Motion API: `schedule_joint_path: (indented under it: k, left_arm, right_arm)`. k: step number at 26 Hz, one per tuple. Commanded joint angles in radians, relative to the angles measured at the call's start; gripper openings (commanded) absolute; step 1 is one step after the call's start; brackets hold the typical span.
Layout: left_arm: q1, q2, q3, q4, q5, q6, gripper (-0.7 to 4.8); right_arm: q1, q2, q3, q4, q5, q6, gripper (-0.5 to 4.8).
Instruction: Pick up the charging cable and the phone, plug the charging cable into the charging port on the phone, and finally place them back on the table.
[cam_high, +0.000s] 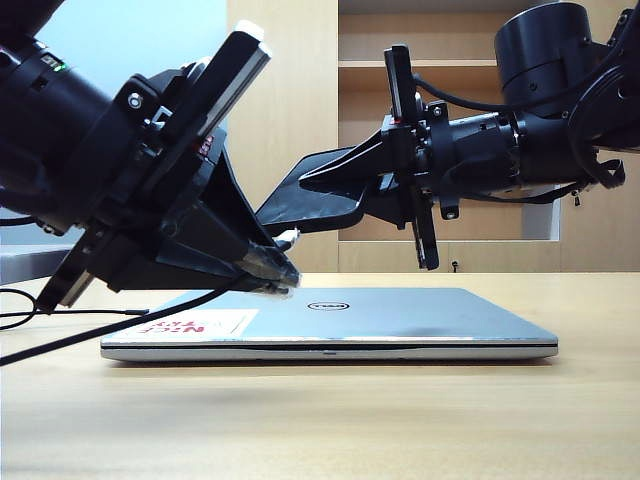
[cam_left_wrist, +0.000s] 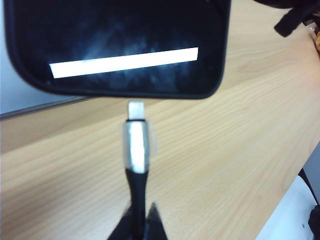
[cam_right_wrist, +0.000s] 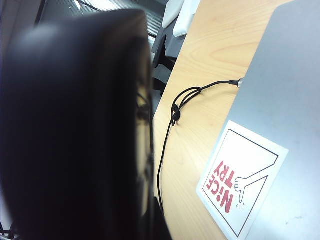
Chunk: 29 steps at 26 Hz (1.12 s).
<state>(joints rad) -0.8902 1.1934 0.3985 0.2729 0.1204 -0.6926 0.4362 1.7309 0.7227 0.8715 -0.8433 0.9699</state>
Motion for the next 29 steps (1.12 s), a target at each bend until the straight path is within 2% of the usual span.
schedule_joint_path:
  k: [1,29]
  left_arm:
    - [0.0,-0.003,0.005,0.014,0.0,0.005,-0.06]
    - [0.0,-0.003,0.005,0.028,-0.001,0.004,-0.06]
  right_arm:
    - [0.001,-0.008,0.003,0.037,-0.023,-0.006,-0.06]
    - [0.003,-0.008,0.003,0.037,-0.024,-0.028,-0.06]
